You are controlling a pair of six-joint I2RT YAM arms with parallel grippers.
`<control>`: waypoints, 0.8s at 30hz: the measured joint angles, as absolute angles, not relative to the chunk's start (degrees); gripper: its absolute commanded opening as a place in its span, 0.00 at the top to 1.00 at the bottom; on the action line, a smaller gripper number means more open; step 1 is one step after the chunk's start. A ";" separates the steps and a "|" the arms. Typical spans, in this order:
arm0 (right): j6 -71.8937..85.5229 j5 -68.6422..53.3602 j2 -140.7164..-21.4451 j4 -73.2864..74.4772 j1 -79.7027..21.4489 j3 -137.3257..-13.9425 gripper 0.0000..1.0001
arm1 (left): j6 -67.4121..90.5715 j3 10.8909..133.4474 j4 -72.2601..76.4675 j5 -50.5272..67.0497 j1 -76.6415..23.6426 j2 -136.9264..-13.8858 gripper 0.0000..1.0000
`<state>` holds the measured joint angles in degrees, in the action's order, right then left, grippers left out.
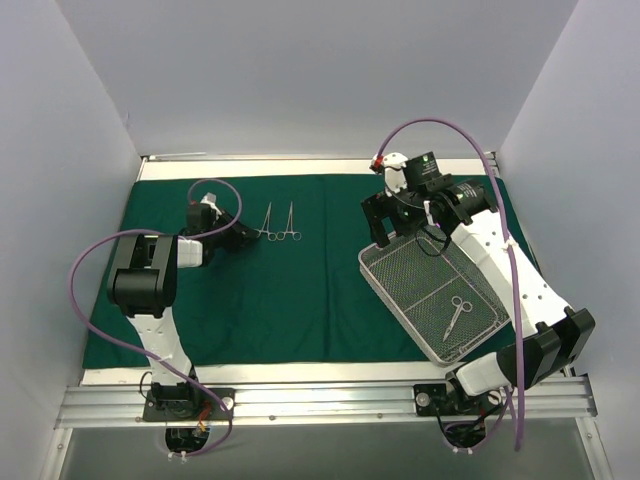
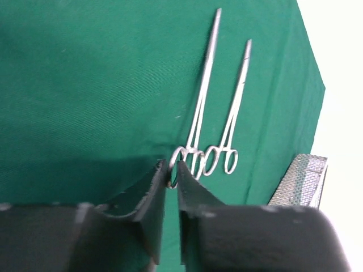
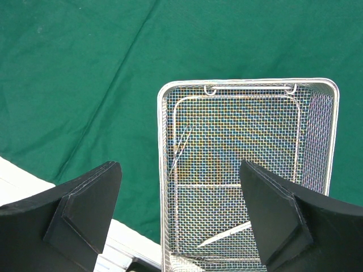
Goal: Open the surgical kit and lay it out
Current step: Place the medical item in the surgical kit.
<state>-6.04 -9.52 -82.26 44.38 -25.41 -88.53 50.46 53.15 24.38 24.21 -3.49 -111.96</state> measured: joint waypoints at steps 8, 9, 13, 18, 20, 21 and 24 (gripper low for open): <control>-6.04 -9.93 -82.26 44.36 -25.06 -87.94 0.12 | 50.96 53.12 23.73 24.53 -3.36 -112.75 0.71; -6.04 -9.96 -82.26 44.38 -25.06 -87.77 0.12 | 50.98 53.12 23.73 24.58 -3.36 -112.75 0.71; -6.04 -10.02 -82.26 44.36 -25.06 -87.53 0.12 | 51.31 53.15 23.75 24.71 -3.31 -112.75 0.66; -6.04 -10.44 -82.24 44.36 -25.04 -87.48 0.12 | 51.53 53.21 23.75 25.06 -3.31 -112.75 0.62; -6.02 -10.61 -82.26 44.31 -25.04 -87.37 0.12 | 51.57 53.21 23.75 25.08 -3.31 -112.73 0.62; -6.04 -10.70 -82.26 44.31 -25.04 -87.26 0.12 | 51.62 53.21 23.70 25.08 -3.31 -112.73 0.60; -6.02 -10.92 -82.26 44.31 -25.04 -86.87 0.12 | 51.70 53.23 23.27 25.08 -3.31 -112.42 0.57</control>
